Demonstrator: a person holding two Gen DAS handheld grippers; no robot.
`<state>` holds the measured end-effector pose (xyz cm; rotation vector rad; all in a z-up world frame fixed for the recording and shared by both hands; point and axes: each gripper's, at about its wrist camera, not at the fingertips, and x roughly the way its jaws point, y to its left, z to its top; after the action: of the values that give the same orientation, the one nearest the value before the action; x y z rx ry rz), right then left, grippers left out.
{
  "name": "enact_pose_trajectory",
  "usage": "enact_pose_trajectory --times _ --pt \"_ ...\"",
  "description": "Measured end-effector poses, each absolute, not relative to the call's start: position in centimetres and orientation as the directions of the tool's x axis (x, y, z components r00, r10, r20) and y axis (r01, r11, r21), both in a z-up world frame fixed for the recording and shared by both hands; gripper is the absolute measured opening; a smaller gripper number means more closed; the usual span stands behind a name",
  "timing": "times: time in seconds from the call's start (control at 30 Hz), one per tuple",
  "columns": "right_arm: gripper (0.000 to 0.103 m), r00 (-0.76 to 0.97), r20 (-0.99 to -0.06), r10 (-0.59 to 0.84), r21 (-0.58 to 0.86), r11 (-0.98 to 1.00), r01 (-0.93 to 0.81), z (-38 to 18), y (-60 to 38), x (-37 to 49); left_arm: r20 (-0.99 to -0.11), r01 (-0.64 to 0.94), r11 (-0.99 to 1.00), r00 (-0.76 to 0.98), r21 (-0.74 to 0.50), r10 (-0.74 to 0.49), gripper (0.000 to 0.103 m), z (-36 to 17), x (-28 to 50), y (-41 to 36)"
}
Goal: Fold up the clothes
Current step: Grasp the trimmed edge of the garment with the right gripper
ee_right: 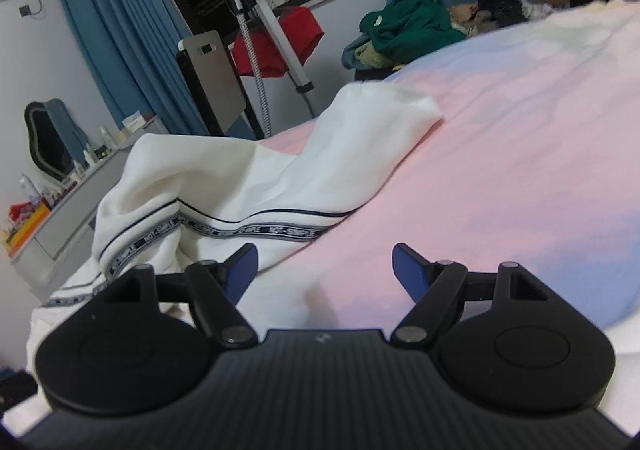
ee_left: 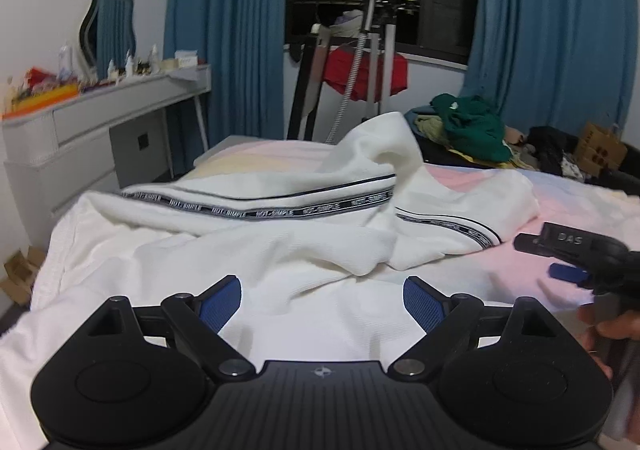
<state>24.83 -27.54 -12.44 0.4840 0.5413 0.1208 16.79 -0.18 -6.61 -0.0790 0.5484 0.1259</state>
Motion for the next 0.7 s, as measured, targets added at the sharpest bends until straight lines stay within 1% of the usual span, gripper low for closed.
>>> enact_pose_trajectory --times 0.1,0.27,0.33,0.37,0.4,0.43,0.47,0.53,0.57,0.7 --pt "0.076 0.847 -0.459 0.267 0.537 0.843 0.025 -13.6 -27.2 27.5 -0.559 -0.15 0.984 0.826 -0.1 0.068 0.09 -7.1 17.6 1.0" --pt "0.078 0.813 -0.474 0.337 0.619 0.785 0.036 -15.1 -25.4 33.2 -0.584 -0.167 0.971 0.811 -0.173 0.036 0.09 -8.2 18.7 2.7" --pt "0.078 0.802 -0.525 0.286 0.544 0.837 0.057 -14.8 -23.6 35.2 -0.59 -0.178 0.966 0.807 -0.188 0.034 0.09 -8.8 19.0 3.2" --pt "0.075 0.799 -0.545 0.253 0.5 0.863 0.067 -14.8 -22.8 36.0 -0.596 -0.178 0.965 0.802 -0.193 0.029 0.09 -9.1 19.3 3.3" --pt "0.071 0.802 -0.551 0.229 0.472 0.879 0.073 -14.7 -22.2 36.5 -0.602 -0.179 0.964 0.798 -0.198 0.024 0.09 -9.5 19.5 3.4" --pt "0.06 0.805 -0.557 0.205 0.443 0.893 0.079 -14.6 -21.6 37.0 -0.606 -0.179 0.963 0.795 -0.203 0.02 0.09 -9.8 19.7 3.5" --pt "0.04 0.809 -0.557 0.188 0.422 0.903 0.081 -14.5 -21.2 37.3 -0.609 -0.179 0.962 0.793 -0.207 0.016 0.09 -10.0 19.8 3.6" --pt "0.022 0.831 -0.533 0.16 0.406 0.91 0.085 -13.3 -20.6 36.7 -0.615 -0.188 0.959 0.788 -0.211 0.02 0.09 -10.3 20.0 3.9" --pt "0.019 0.848 -0.515 0.126 0.386 0.917 0.098 -12.3 -20.6 35.9 -0.615 -0.193 0.957 0.788 -0.218 0.018 0.09 -10.3 20.0 4.1" --pt "0.015 0.901 -0.433 -0.009 0.308 0.938 0.158 -8.4 -20.7 32.8 -0.602 -0.203 0.949 0.798 -0.243 0.016 0.09 -10.0 19.5 4.6"
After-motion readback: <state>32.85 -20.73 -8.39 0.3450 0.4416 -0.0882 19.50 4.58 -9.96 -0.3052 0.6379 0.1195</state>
